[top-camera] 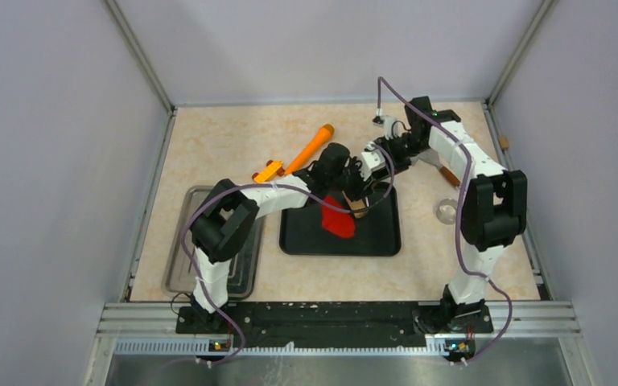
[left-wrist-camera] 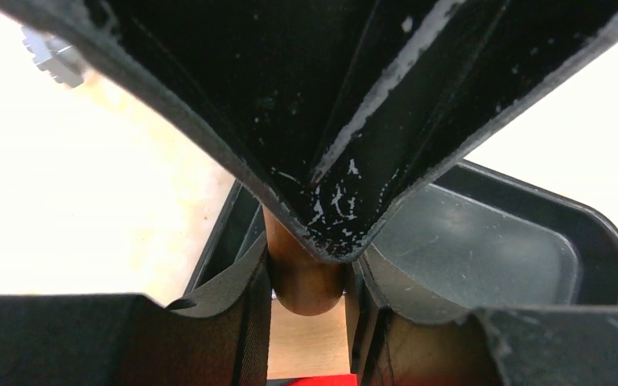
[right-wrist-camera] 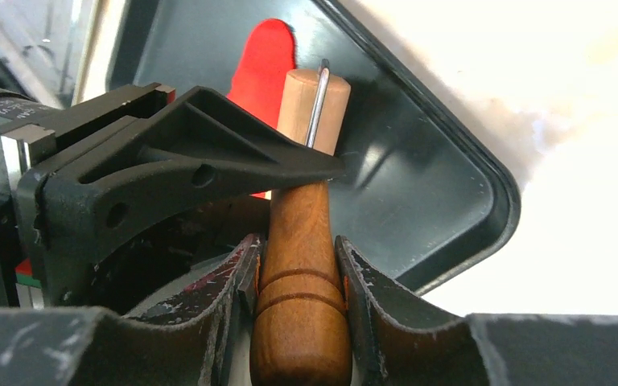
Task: Roll out the dumpling wrappers from the dough
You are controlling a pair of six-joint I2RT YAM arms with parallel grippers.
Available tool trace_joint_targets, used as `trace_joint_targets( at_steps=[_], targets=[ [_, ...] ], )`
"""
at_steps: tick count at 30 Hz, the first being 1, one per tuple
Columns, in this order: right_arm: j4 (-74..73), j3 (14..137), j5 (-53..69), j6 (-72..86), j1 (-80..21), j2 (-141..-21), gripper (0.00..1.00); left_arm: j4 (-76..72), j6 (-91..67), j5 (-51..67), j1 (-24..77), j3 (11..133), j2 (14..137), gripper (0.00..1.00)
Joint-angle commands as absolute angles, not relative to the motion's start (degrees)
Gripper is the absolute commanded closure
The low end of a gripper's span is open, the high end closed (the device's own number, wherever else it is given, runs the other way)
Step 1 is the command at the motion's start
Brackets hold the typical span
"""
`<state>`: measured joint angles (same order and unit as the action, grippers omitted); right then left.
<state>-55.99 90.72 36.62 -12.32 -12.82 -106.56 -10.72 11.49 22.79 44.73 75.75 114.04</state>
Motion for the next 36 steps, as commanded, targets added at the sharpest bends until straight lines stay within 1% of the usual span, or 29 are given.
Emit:
trace_joint_targets(
  at_steps=[1,10,15,18,31,36],
  targets=[
    [-61.97,94.47,48.29,-17.46,-14.74,-103.22,1.00,-10.21,11.15,22.43,45.27,75.52,106.13,1.00],
    [-58.87,92.38,48.23,-18.35,-17.23,-106.79,1.00,-9.56,11.58,21.29,45.19,68.36,104.34,1.00],
    [-55.40,87.94,45.71,-17.60,-18.62,-108.17,1.00,-7.99,10.69,20.13,45.18,66.86,106.17,1.00],
    [-53.77,85.79,43.97,-17.78,-19.35,-109.46,1.00,-8.00,10.22,19.84,44.87,63.79,106.15,1.00],
    [-44.71,79.30,40.64,-14.12,-24.58,-111.62,1.00,-5.01,6.07,19.18,44.08,52.29,100.87,1.00],
    [-42.37,79.43,42.02,-11.78,-26.28,-111.78,1.00,-2.72,6.53,18.68,43.56,50.94,98.91,1.00]
  ],
)
